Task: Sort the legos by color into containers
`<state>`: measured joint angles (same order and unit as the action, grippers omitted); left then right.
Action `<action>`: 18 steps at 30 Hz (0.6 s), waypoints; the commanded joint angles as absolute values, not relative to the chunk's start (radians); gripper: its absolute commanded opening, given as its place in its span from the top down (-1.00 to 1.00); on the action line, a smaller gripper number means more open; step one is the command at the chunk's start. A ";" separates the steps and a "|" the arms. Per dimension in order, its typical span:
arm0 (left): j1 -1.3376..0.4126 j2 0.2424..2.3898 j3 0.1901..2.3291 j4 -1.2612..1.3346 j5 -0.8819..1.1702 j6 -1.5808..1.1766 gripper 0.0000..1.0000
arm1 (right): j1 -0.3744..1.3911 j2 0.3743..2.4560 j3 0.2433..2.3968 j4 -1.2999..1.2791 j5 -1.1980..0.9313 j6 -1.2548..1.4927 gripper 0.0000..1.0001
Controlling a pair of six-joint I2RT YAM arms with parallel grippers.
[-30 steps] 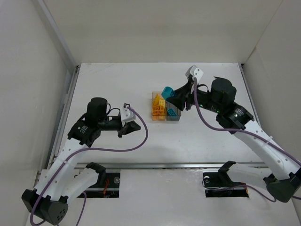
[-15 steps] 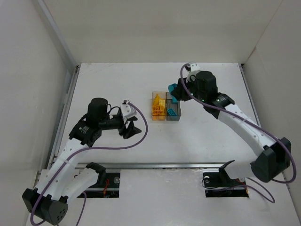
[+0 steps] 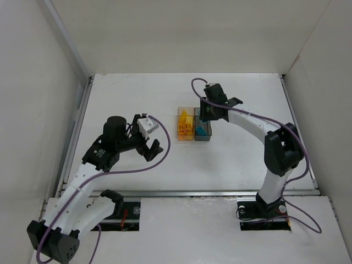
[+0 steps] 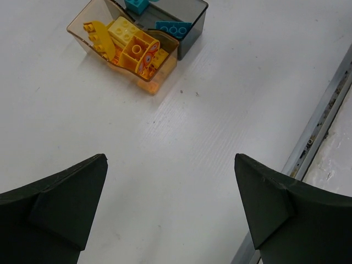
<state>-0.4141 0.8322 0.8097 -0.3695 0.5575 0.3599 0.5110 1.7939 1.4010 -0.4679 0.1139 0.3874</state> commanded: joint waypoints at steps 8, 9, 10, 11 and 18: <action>-0.413 0.811 0.802 -0.330 0.545 0.347 -1.00 | 0.511 1.845 1.532 -0.537 0.164 0.407 -1.00; -0.413 0.811 0.802 -0.330 0.545 0.347 -1.00 | 0.511 1.833 1.532 -0.537 0.175 0.407 -1.00; -0.413 0.811 0.802 -0.330 0.545 0.347 -1.00 | 0.511 1.824 1.532 -0.537 0.175 0.407 -1.00; -0.413 0.811 0.802 -0.330 0.545 0.347 -1.00 | 0.511 1.801 1.532 -0.537 0.187 0.407 -1.00; -0.413 0.811 0.793 -0.321 0.511 0.319 -1.00 | 0.457 1.585 1.468 -0.505 0.244 0.416 -1.00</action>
<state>-0.4141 0.8310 0.8074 -0.3592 0.5327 0.3523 0.5014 1.7416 1.4731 -0.5449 0.1928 0.4011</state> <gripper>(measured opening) 0.997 0.998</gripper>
